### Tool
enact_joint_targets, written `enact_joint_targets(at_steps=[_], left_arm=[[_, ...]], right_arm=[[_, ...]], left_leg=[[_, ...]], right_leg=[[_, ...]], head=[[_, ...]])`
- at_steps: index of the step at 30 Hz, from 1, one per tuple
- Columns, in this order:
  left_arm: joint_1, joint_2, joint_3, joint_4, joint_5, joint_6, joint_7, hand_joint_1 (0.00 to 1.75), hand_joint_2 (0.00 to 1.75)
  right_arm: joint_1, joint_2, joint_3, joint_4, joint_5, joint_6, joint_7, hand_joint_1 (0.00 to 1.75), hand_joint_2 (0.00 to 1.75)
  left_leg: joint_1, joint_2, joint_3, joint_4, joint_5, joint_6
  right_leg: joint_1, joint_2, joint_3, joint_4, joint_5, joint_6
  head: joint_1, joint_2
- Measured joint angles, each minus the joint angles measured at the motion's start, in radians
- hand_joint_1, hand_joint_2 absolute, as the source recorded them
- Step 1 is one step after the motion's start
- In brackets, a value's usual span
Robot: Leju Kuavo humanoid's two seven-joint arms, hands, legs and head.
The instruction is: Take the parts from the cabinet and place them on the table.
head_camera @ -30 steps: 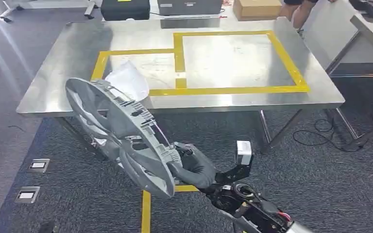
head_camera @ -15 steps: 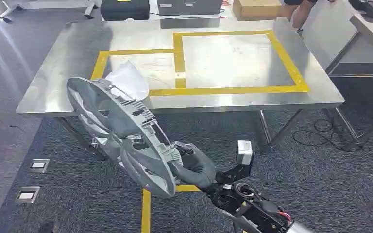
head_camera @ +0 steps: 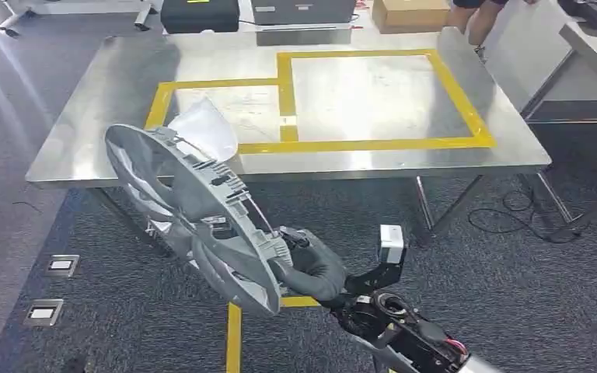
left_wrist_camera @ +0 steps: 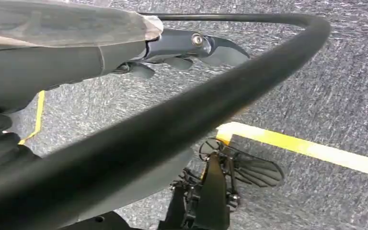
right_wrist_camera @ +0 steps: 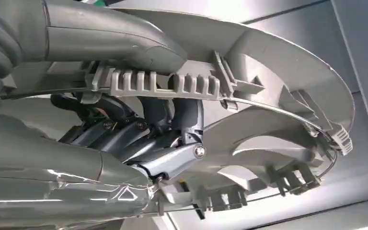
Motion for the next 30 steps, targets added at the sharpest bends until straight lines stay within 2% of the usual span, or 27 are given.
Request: enact_joint_targets(at_steps=[30], left_arm=[[0.0,0.001,0.0,0.0,0.0,-0.005,0.0,0.0,1.75]], right_arm=[[0.002,0.0,0.0,0.001,0.002,0.001,-0.008,1.75,1.75]], left_leg=[[0.0,0.0,0.0,0.0,0.0,0.0]], right_leg=[[0.0,0.0,0.0,0.0,0.0,0.0]], head=[[-0.001,0.0]])
